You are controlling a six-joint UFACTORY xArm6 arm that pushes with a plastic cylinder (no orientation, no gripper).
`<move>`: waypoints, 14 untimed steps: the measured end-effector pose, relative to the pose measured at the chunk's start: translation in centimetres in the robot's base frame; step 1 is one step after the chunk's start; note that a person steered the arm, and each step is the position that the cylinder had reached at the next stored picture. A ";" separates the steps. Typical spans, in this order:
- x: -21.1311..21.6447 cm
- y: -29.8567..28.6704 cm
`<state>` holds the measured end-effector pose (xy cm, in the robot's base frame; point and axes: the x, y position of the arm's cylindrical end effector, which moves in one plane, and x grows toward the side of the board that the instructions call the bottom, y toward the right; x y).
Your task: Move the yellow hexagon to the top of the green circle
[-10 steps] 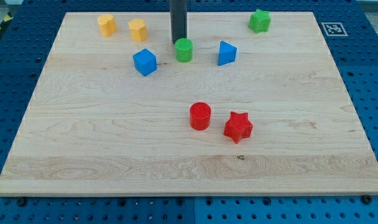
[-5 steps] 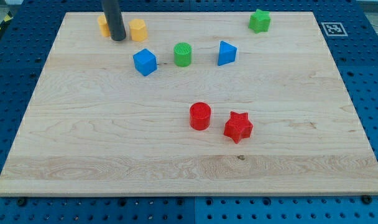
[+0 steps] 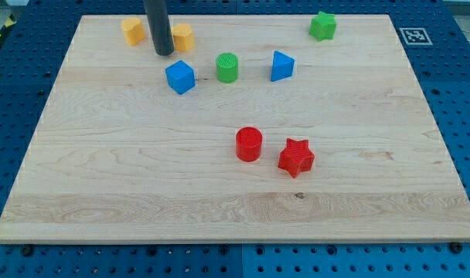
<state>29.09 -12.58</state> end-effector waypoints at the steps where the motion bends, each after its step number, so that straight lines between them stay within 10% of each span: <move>1: -0.4 0.8; 7: -5.2 1.2; 14: -1.4 6.3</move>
<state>27.70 -6.24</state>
